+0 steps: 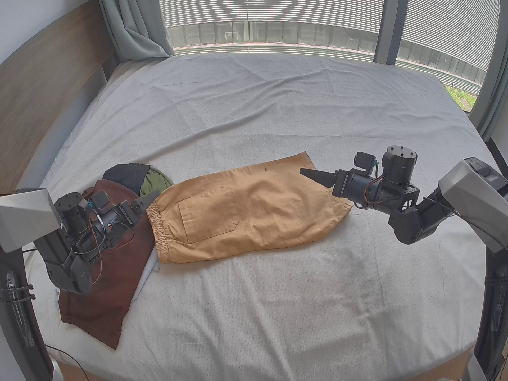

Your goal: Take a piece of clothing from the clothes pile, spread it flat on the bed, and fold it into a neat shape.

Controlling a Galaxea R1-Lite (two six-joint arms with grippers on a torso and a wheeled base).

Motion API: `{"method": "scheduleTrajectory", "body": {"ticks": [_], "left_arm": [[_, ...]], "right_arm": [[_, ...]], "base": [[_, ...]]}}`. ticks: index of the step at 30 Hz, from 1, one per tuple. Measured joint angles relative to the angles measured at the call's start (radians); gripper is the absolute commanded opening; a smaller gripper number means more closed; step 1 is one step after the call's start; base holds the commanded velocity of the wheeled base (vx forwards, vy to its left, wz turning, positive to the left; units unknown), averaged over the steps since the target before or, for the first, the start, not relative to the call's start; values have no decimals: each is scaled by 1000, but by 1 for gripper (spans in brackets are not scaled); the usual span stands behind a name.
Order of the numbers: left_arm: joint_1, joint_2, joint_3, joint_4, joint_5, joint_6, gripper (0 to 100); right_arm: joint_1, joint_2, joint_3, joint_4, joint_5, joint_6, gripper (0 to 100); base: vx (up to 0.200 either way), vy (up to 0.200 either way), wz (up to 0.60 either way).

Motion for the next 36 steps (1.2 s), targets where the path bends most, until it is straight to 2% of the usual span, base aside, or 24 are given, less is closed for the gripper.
{"method": "scheduleTrajectory", "body": {"ticks": [22, 32, 36], "left_arm": [[-84, -57, 90, -1, -15, 31, 100], [-111, -67, 121, -1, -15, 197, 100], [-113, -70, 126, -2, -15, 397, 100]], "right_arm": [[43, -39, 243, -159, 0, -2, 100], [47, -42, 303, -189, 0, -1, 100], [47, -43, 319, -191, 0, -1, 100]], "base": [[0, 0, 0], [0, 0, 0], [0, 0, 0]]}}
